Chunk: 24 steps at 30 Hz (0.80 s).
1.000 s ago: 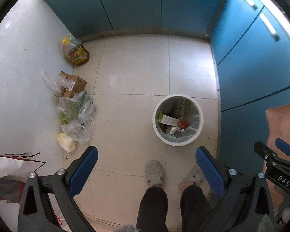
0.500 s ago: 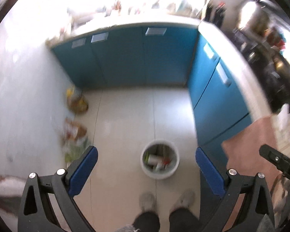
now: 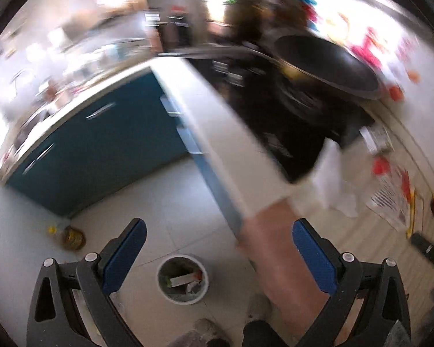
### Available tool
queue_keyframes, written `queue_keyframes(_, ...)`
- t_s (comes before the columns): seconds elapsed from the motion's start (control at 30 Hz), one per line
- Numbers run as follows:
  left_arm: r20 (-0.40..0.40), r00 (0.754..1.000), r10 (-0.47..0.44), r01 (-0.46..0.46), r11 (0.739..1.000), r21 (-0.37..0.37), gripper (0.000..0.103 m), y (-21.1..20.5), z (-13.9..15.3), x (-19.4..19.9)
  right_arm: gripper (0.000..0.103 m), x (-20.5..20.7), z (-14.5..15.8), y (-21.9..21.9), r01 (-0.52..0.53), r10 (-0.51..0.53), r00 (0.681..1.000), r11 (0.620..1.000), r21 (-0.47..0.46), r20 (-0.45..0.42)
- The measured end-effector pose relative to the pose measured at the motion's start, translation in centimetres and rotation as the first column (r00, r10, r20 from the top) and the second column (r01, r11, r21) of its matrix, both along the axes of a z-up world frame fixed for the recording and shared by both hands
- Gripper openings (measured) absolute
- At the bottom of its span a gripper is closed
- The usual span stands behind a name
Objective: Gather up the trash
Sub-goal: 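Swing both open tools back up toward the counter, then grasp the white paper towel with the left tool while the right tool grasps the brown-red box, then lift the paper towel and brown-red box and turn toward the bin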
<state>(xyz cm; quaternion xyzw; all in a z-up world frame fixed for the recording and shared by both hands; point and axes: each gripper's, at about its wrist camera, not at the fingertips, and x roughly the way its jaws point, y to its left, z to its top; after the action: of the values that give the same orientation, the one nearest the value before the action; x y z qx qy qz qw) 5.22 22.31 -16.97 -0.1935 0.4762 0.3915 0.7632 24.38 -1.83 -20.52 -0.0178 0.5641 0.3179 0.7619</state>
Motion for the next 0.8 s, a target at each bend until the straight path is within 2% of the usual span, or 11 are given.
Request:
queue_keyframes(0.13, -0.1, 0.987, -0.126, 0.122, 0.991, -0.045, 0.103, -0.8, -4.0, 9.1, 0.092, 9.0, -2.4, -5.7, 0.213, -0.212, 0.977, 0.973, -0.088, 0.023)
queue_keyframes(0.27, -0.146, 0.965, -0.219, 0.195, 0.968, -0.16, 0.102, -1.1, -8.5, 16.4, 0.092, 15.3, -5.4, -8.1, 0.28, -0.281, 0.96, 0.946, -0.161, 0.017)
queue_keyframes(0.37, -0.176, 0.945, -0.276, 0.231, 0.943, -0.238, 0.1, -1.2, -11.9, 19.9, 0.092, 17.2, -6.8, -8.7, 0.289, -0.293, 0.956, 0.941, -0.176, 0.001)
queue_keyframes(0.47, -0.192, 0.931, -0.311, 0.259, 0.932, -0.254, 0.08, -1.4, -13.3, 21.6, 0.092, 18.8, -8.8, -7.7, 0.271, -0.277, 0.961, 0.942, -0.197, -0.007)
queue_keyframes(0.53, -0.185, 0.929, -0.32, 0.266, 0.926, -0.269, 0.058, -1.3, -13.8, 22.1, 0.092, 19.4, -10.1, -6.5, 0.247, -0.258, 0.966, 0.944, -0.219, -0.023)
queue_keyframes(0.6, -0.17, 0.93, -0.326, 0.271, 0.92, -0.282, 0.025, -1.4, -13.9, 22.2, 0.092, 19.5, -11.1, -5.8, 0.224, -0.241, 0.97, 0.942, -0.251, -0.035)
queue_keyframes(0.63, -0.164, 0.93, -0.329, 0.274, 0.918, -0.288, 0.022, -1.4, -14.0, 22.2, 0.092, 19.5, -11.7, -5.6, 0.214, -0.235, 0.971, 0.941, -0.263, -0.051)
queue_keyframes(0.7, -0.144, 0.929, -0.34, 0.288, 0.911, -0.295, 0.006, -2.0, -14.0, 21.8, 0.082, 19.4, -12.3, -5.7, 0.206, -0.23, 0.971, 0.944, -0.26, -0.068)
queue_keyframes(0.73, -0.137, 0.929, -0.344, 0.291, 0.908, -0.303, 0.006, -2.6, -14.1, 21.7, 0.076, 19.3, -12.3, -5.7, 0.206, -0.228, 0.972, 0.945, -0.253, -0.062)
queue_keyframes(0.77, -0.134, 0.93, -0.343, 0.29, 0.906, -0.307, 0.005, -2.8, -14.0, 21.4, 0.063, 19.0, -12.1, -5.8, 0.205, -0.225, 0.973, 0.945, -0.253, -0.051)
queue_keyframes(0.8, -0.126, 0.932, -0.341, 0.288, 0.905, -0.313, 0.005, -3.5, -13.8, 20.6, 0.062, 18.8, -12.0, -6.0, 0.203, -0.221, 0.975, 0.941, -0.271, -0.036)
